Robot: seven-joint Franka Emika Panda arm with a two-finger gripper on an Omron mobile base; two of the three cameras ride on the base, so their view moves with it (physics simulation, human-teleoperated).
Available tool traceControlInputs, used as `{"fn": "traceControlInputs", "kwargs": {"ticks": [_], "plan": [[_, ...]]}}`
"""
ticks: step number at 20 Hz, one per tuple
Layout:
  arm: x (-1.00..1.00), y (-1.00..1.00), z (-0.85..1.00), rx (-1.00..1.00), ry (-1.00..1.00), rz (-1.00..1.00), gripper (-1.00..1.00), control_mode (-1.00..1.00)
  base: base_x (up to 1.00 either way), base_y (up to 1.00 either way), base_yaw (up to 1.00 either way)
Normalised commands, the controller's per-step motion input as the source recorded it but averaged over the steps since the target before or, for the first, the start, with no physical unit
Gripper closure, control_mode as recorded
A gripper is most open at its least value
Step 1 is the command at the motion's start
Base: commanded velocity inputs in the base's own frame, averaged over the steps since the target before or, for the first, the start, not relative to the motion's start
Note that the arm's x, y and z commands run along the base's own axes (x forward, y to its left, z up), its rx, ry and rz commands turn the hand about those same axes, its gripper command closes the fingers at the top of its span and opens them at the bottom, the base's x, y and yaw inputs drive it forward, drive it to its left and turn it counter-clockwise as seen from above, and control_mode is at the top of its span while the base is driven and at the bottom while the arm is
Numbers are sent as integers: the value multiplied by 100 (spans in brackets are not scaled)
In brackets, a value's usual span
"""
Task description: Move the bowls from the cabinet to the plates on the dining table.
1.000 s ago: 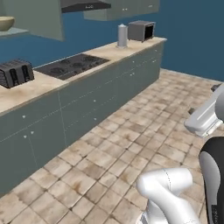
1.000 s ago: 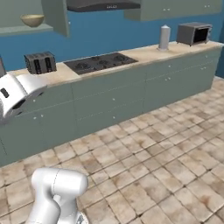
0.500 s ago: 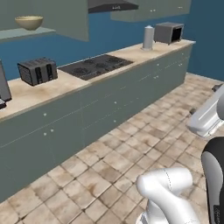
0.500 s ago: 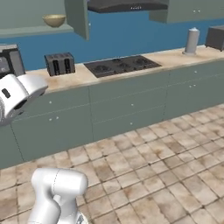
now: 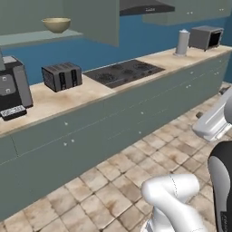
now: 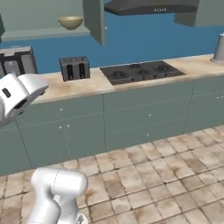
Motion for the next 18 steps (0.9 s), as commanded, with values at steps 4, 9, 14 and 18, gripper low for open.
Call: {"fn": "traceControlInputs", "kwargs": {"ticks": [4, 9, 14, 18], "plan": [[0, 0, 0, 0, 0, 0, -100, 100, 57, 0, 29], [0, 0, 0, 0, 0, 0, -100, 100, 50, 0, 30], [0, 0, 0, 0, 0, 0, -100, 100, 45, -5, 29], [0, 0, 0, 0, 0, 0, -100, 100, 48, -11, 28]]}}
